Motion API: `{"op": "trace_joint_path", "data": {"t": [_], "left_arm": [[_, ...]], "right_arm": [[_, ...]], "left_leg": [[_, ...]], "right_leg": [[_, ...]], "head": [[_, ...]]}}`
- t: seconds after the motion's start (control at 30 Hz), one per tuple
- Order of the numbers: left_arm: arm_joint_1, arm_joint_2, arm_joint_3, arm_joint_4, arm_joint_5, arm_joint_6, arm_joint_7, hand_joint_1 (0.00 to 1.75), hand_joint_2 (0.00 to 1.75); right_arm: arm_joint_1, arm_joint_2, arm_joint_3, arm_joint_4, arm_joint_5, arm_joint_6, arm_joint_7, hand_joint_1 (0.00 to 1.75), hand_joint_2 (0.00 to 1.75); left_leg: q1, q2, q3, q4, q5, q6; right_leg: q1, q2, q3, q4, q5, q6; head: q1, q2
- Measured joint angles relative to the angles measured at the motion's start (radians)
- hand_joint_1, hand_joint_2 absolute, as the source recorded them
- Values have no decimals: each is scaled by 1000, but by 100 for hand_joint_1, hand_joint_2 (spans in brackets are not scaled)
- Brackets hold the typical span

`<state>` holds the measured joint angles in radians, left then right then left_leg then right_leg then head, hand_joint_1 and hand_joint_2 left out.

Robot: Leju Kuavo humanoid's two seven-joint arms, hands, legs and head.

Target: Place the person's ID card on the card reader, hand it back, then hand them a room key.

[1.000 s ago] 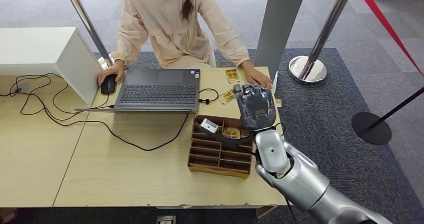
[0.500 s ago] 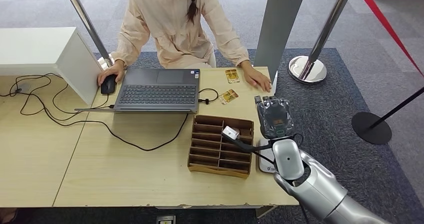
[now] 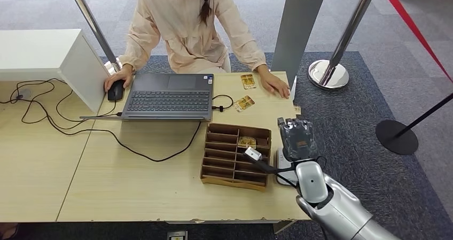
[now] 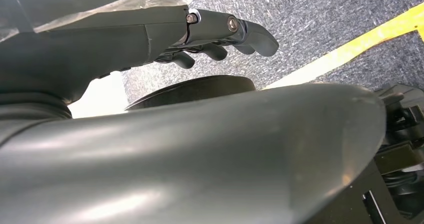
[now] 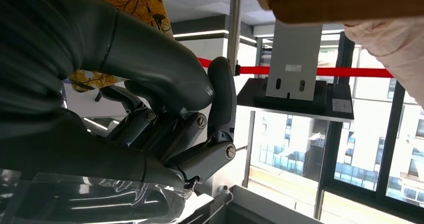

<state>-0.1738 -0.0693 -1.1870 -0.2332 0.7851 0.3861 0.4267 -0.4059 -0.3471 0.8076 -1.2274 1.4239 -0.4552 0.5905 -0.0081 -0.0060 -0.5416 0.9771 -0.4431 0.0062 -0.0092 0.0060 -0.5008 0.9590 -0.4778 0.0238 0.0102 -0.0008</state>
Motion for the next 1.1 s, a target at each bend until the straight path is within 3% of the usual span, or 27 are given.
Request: {"op": "trace_joint_path", "data": {"t": [0.67,1.1], "left_arm": [[0,1,9,0,-12,7,0,0,0],[-2,1,22,0,-28,2,9,0,0]], "right_arm": [[8,28,-16,91,-13,-30,2,175,175],[-119,13,-45,-177,77,139,18,175,175]], "left_leg": [[0,0,0,0,0,0],[0,0,1,0,0,0]], "right_leg": [[0,0,0,0,0,0],[0,0,0,1,0,0]], "head": [[0,0],[0,0]]}}
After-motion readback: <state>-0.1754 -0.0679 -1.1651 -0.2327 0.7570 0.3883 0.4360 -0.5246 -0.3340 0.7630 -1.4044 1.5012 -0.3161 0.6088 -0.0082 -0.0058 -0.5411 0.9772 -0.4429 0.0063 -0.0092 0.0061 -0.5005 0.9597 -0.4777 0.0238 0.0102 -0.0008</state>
